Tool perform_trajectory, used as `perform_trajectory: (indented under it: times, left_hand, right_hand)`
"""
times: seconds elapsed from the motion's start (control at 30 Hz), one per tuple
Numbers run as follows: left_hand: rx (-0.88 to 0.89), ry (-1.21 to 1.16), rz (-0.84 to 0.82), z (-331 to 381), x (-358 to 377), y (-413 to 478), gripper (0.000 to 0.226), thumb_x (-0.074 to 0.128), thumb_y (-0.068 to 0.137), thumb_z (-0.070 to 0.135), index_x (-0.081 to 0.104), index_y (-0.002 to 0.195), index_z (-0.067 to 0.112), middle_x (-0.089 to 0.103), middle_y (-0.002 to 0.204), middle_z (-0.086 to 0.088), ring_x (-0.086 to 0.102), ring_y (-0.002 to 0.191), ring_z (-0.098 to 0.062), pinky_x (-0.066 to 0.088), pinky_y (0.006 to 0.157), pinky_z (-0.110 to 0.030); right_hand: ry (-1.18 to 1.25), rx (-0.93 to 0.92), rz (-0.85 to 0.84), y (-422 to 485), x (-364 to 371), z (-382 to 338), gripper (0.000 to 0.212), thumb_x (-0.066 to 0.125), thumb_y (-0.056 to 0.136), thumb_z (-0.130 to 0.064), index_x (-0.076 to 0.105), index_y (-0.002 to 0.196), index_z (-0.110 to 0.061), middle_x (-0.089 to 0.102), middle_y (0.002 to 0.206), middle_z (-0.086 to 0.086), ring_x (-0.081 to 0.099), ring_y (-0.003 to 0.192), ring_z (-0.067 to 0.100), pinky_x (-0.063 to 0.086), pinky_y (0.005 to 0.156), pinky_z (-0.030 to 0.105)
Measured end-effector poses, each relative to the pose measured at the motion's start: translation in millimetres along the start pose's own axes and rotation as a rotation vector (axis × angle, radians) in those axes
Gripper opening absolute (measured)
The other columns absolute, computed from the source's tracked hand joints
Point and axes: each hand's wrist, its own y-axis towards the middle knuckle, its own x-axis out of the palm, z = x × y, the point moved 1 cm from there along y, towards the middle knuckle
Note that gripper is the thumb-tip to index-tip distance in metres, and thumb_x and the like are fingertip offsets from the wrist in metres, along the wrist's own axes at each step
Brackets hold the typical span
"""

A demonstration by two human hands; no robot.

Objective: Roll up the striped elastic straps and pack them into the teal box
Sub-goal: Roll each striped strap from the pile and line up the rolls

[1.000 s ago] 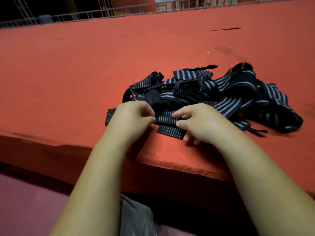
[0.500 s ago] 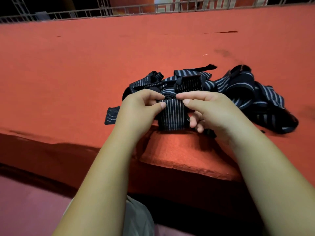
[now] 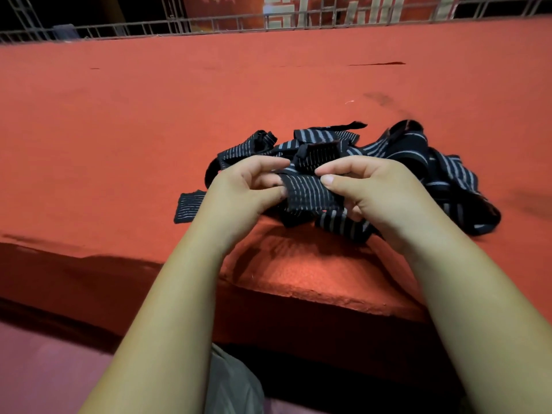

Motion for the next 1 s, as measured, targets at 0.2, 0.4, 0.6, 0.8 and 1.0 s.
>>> perform_trajectory:
  times: [0.2,0.4,0.6,0.8,1.0]
  left_hand:
    - [-0.066,0.426,-0.04,-7,-6,-1,0.044,0.068,0.096,0.005,0.071,0.128,0.034,0.08,0.093,0.021,0.071,0.067,-0.006,0.06,0.063,-0.036]
    - [-0.001,0.508,0.029,-3,5,-3,0.043,0.074,0.098,0.026,0.065,0.137,0.042,0.076,0.097,0.023,0.069,0.085,0.003,0.057,0.073,-0.028]
    - [0.111,0.617,0.107,2,28,6,0.05,0.078,0.097,0.034,0.063,0.143,0.047,0.065,0.095,0.014,0.063,0.094,-0.011,0.052,0.084,-0.036]
    - [0.252,0.579,0.282,6,45,22,0.009,0.074,0.099,0.029,0.08,0.105,0.033,0.059,0.101,0.005,0.057,0.107,-0.027,0.047,0.095,-0.045]
    - [0.289,0.31,0.273,33,52,10,0.012,0.06,0.109,0.03,0.063,0.097,0.028,0.07,0.09,0.008,0.064,0.089,-0.012,0.047,0.081,-0.033]
  right_hand:
    - [0.188,0.009,0.191,1,-22,-3,0.015,0.071,0.101,-0.01,0.085,0.104,-0.017,0.072,0.073,-0.001,0.054,0.051,0.011,0.047,0.059,0.022]
    - [0.307,-0.053,0.217,-1,-40,-7,0.014,0.073,0.1,-0.016,0.086,0.106,-0.019,0.075,0.094,0.013,0.056,0.079,0.028,0.042,0.066,0.033]
    - [0.511,-0.089,0.124,-16,-40,-27,0.018,0.067,0.102,-0.007,0.08,0.114,-0.008,0.08,0.089,0.009,0.075,0.078,0.018,0.06,0.069,0.027]
    - [0.595,-0.119,0.133,-24,-53,-40,0.02,0.064,0.104,-0.01,0.081,0.113,-0.014,0.078,0.089,0.003,0.063,0.067,0.008,0.052,0.064,0.022]
    - [0.629,-0.115,0.144,-26,-73,-37,0.055,0.046,0.094,0.013,0.072,0.136,-0.011,0.076,0.109,0.005,0.055,0.071,0.01,0.042,0.07,0.026]
